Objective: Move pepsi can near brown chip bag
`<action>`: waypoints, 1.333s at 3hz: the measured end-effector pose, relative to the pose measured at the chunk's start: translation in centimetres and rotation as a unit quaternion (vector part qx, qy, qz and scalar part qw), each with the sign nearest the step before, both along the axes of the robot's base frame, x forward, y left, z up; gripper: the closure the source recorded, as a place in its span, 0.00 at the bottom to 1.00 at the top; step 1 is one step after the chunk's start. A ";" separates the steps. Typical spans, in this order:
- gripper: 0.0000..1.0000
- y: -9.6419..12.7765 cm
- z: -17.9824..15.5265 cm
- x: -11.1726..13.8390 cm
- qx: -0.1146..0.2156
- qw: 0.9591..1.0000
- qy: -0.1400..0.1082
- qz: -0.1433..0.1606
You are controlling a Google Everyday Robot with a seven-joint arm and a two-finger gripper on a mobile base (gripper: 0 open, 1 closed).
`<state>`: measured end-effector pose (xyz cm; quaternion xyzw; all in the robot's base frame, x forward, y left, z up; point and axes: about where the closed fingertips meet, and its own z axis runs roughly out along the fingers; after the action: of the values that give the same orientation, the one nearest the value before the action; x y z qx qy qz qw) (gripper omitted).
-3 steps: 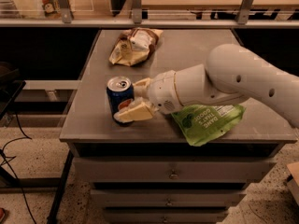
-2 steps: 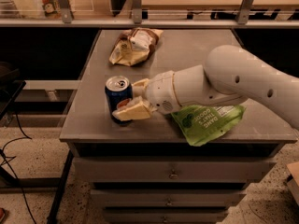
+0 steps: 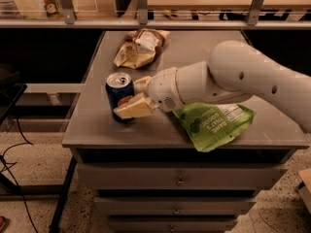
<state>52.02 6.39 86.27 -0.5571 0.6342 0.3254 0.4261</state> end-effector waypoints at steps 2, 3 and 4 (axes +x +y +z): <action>0.86 -0.2 1.2 6.7 -0.018 0.999 -0.006 -0.041; 0.87 -0.7 0.6 10.2 -0.018 0.997 0.000 -0.071; 0.86 -1.3 -0.2 13.1 -0.016 0.995 0.006 -0.097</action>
Offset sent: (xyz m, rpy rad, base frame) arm 0.1190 -0.0101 0.0094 -0.0658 -0.0096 -0.1602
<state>65.12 5.11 86.05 -0.4978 0.6926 0.2761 0.4429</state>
